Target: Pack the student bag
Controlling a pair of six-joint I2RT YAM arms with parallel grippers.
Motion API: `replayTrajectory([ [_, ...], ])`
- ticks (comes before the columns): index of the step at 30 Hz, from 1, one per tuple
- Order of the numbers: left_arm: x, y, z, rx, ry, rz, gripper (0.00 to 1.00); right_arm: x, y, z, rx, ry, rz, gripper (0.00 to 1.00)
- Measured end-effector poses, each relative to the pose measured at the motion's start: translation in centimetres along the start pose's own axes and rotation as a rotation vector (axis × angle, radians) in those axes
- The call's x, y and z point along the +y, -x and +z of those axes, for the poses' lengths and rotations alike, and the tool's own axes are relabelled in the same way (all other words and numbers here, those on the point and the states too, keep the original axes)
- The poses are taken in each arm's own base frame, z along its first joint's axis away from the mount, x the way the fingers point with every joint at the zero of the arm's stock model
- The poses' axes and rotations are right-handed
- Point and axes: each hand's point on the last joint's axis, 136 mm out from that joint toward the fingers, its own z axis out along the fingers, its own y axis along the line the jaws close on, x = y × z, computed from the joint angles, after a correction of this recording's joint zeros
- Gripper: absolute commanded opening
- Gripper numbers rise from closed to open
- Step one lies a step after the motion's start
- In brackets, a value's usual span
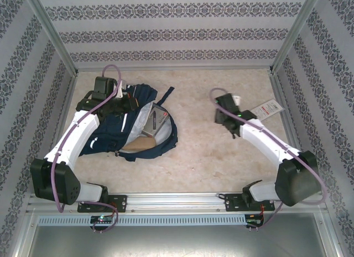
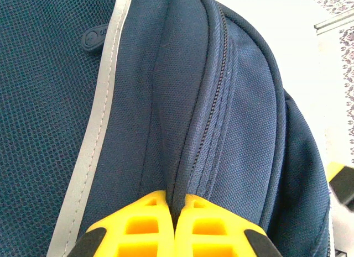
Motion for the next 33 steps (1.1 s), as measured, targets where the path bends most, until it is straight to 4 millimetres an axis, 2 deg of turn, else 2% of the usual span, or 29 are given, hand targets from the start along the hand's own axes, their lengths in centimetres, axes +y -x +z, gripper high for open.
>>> replayTrajectory([
  [3, 0.0, 0.0, 0.0, 0.001, 0.000, 0.011, 0.00, -5.4, 0.7, 1.8, 0.033, -0.070, 0.193, 0.55],
  [6, 0.0, 0.0, 0.0, 0.002, 0.001, 0.014, 0.00, -8.6, 1.3, 3.5, 0.063, -0.114, 0.298, 0.49],
  [9, 0.1, 0.0, 0.0, 0.001, 0.003, 0.016, 0.00, -9.7, 2.1, 5.9, 0.119, -0.130, 0.331, 0.28],
  [11, 0.1, 0.0, 0.1, 0.002, 0.005, 0.016, 0.06, -9.9, 3.3, 7.9, 0.149, -0.124, 0.350, 0.25],
  [14, 0.3, -0.1, 0.3, 0.009, 0.015, 0.020, 0.07, -9.7, 4.6, 10.8, 0.187, -0.106, 0.373, 0.25],
  [17, 0.2, 0.0, 0.2, 0.010, 0.024, 0.032, 0.10, -9.5, 4.9, 13.4, 0.247, -0.088, 0.390, 0.18],
  [20, 0.3, 0.0, 0.0, 0.011, 0.036, 0.041, 0.18, -9.4, 4.1, 15.4, 0.308, -0.087, 0.405, 0.19],
  [22, 0.4, 0.1, -0.1, 0.010, 0.045, 0.050, 0.31, -9.2, 2.9, 16.0, 0.356, -0.089, 0.406, 0.20],
  [24, 0.4, 0.3, -0.2, 0.005, 0.054, 0.057, 0.38, -9.0, 1.8, 16.3, 0.399, -0.089, 0.404, 0.20],
  [28, 0.0, 1.0, -0.7, -0.016, 0.056, 0.066, 0.43, -8.5, 1.6, 16.1, 0.420, -0.077, 0.395, 0.18],
  [33, -1.0, 1.9, -1.4, -0.043, 0.035, 0.078, 0.44, -6.3, 0.3, 15.4, 0.453, -0.047, 0.342, 0.17],
])
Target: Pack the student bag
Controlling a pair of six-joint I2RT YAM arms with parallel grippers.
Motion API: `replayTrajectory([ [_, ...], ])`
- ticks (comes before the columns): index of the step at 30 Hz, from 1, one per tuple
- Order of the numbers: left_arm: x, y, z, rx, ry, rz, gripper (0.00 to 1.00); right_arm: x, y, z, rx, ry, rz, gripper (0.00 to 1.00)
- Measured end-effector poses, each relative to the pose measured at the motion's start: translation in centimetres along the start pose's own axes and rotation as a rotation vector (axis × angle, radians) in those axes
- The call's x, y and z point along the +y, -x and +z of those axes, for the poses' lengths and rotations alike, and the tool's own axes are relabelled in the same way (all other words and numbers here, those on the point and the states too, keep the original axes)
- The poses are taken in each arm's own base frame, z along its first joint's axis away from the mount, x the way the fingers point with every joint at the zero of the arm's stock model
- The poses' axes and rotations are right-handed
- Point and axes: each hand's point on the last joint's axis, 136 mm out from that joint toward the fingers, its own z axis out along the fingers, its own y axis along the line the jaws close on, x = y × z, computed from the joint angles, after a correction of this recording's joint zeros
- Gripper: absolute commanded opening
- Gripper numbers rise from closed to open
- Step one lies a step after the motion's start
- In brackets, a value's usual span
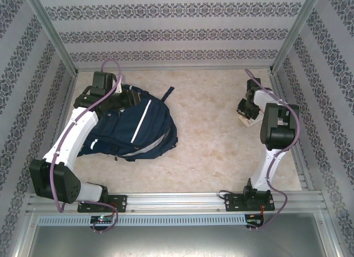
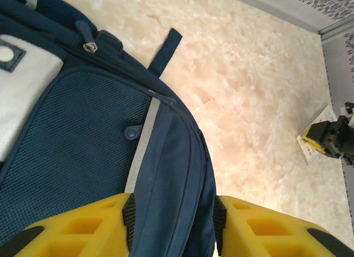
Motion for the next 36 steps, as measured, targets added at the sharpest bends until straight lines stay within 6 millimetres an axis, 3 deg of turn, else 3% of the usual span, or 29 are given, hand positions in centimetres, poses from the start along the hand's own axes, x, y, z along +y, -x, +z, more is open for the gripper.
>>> replayTrajectory([
  [5, -0.4, 0.0, -0.1, 0.003, -0.017, -0.005, 0.44, 2.9, -4.9, -0.6, 0.050, 0.032, -0.111, 0.18],
  [10, -1.7, -0.3, 0.4, 0.013, -0.061, -0.004, 0.43, 7.0, -13.3, -2.0, 0.132, 0.076, -0.305, 0.18],
  [14, -3.1, -1.2, 2.0, 0.051, -0.095, 0.006, 0.41, 9.7, -20.0, -3.5, 0.186, 0.116, -0.450, 0.20],
  [17, -4.2, -2.3, 3.8, 0.093, -0.110, 0.017, 0.40, 10.8, -23.0, -5.1, 0.192, 0.145, -0.511, 0.30],
  [21, -5.7, -4.5, 6.3, 0.161, -0.126, 0.038, 0.35, 10.4, -23.5, -7.9, 0.142, 0.206, -0.494, 0.41],
  [26, -8.6, -7.7, 9.8, 0.248, -0.152, 0.076, 0.19, 8.5, -20.8, -11.1, 0.015, 0.292, -0.383, 0.40],
  [30, -11.2, -9.6, 13.0, 0.305, -0.176, 0.119, 0.12, 5.8, -18.9, -10.5, -0.039, 0.314, -0.243, 0.40],
  [36, -15.3, -12.1, 18.2, 0.369, -0.214, 0.186, 0.08, 1.9, -18.4, -7.6, -0.070, 0.318, -0.051, 0.43],
])
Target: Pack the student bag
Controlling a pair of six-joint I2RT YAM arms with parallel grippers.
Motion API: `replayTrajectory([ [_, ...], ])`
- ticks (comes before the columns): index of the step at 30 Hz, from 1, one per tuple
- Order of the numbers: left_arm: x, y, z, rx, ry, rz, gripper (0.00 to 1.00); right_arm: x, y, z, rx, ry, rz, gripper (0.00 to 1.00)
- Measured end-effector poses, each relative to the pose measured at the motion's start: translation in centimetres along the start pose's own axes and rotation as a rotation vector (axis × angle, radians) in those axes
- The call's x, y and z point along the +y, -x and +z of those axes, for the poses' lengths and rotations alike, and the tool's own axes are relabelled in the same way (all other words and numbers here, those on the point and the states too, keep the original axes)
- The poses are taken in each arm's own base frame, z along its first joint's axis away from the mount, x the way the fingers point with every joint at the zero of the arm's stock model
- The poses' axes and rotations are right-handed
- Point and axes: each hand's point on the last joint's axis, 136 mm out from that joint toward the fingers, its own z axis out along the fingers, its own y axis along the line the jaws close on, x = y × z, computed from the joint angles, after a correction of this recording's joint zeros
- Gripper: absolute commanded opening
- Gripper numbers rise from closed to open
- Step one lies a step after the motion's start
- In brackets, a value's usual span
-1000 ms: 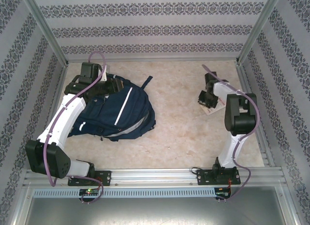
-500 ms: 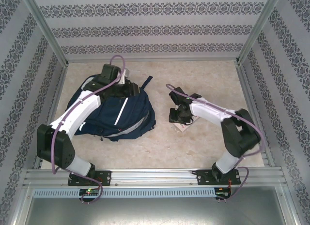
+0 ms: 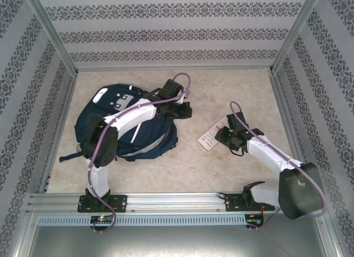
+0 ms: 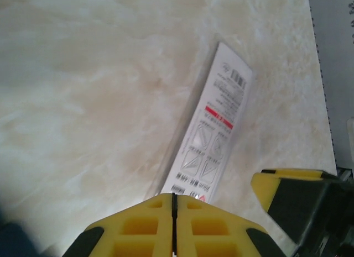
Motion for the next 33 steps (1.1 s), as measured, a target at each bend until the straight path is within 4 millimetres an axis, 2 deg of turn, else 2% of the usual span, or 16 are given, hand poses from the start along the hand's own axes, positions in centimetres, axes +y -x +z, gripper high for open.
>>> replayTrajectory([
  [6, -2.3, -1.0, 5.8, 0.070, -0.031, 0.052, 0.06, -0.7, 1.5, 0.8, -0.073, 0.055, 0.104, 0.39],
  [11, -2.2, -2.3, 10.0, 0.131, -0.033, 0.057, 0.06, -0.3, 2.5, 1.6, -0.097, 0.092, 0.135, 0.39],
  [14, -1.6, -3.0, 11.6, 0.161, -0.022, 0.053, 0.06, -0.5, 2.5, 2.3, -0.088, 0.096, 0.147, 0.39],
  [20, -0.3, -4.1, 12.6, 0.202, 0.006, 0.037, 0.05, -1.2, 2.1, 3.9, -0.048, 0.074, 0.172, 0.40],
  [29, -0.1, -4.6, 13.0, 0.213, 0.011, 0.037, 0.04, -1.0, 2.0, 4.4, -0.038, 0.116, 0.193, 0.40],
  [33, -0.5, -4.9, 13.1, 0.218, 0.007, 0.043, 0.03, -0.3, 2.1, 4.7, -0.029, 0.159, 0.192, 0.37],
])
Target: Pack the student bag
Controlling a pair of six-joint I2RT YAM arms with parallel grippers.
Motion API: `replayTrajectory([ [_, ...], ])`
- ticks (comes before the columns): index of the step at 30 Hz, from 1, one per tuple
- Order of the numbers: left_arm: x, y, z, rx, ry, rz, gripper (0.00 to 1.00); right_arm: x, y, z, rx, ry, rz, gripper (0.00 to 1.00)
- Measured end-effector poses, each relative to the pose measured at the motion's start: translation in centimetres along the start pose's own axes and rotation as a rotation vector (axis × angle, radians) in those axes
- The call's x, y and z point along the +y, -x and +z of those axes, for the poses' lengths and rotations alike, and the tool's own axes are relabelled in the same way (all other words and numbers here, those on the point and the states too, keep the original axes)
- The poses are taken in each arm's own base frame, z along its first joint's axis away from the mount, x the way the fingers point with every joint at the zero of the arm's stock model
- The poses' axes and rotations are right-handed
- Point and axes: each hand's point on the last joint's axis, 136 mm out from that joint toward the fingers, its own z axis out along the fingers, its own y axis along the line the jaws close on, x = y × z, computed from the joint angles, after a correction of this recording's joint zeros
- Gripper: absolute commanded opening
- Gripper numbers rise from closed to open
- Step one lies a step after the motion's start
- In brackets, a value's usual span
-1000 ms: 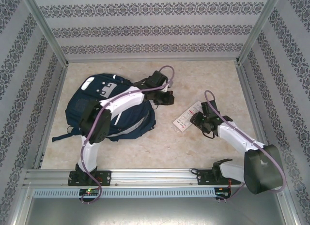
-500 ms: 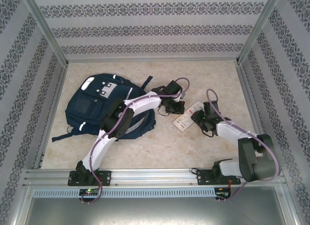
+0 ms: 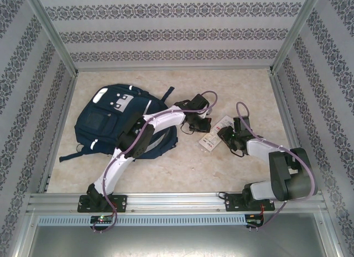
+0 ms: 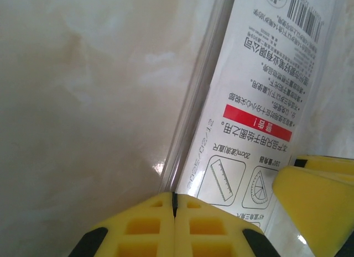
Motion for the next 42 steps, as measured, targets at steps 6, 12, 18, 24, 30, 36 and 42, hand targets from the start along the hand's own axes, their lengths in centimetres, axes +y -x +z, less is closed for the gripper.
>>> replayTrajectory([
  [6, 0.0, -0.4, 0.1, 0.010, 0.009, 0.002, 0.03, 0.7, 0.2, 0.6, 0.015, 0.029, 0.005, 0.11],
  [12, 0.4, -0.2, -0.8, -0.001, 0.053, 0.025, 0.09, 3.7, 0.7, -0.5, 0.004, 0.133, -0.044, 0.00],
  [18, -0.4, 1.0, -6.5, -0.073, 0.147, 0.081, 0.15, 5.8, 0.5, -2.4, 0.009, 0.200, -0.089, 0.00],
  [24, 0.6, 3.0, -17.1, -0.242, 0.291, 0.119, 0.23, 8.0, -0.3, -4.2, 0.021, 0.249, -0.153, 0.00],
  [30, 5.3, 0.4, -22.2, -0.252, 0.516, 0.127, 0.25, 9.7, -1.7, -5.4, 0.040, 0.289, -0.202, 0.00],
  [36, 11.2, -3.8, -22.2, -0.127, 0.758, 0.120, 0.26, 10.3, -2.9, -5.5, 0.066, 0.296, -0.231, 0.00],
  [42, 13.7, -4.6, -23.3, -0.105, 0.851, 0.101, 0.40, 11.2, -3.9, -5.5, 0.089, 0.307, -0.270, 0.00],
])
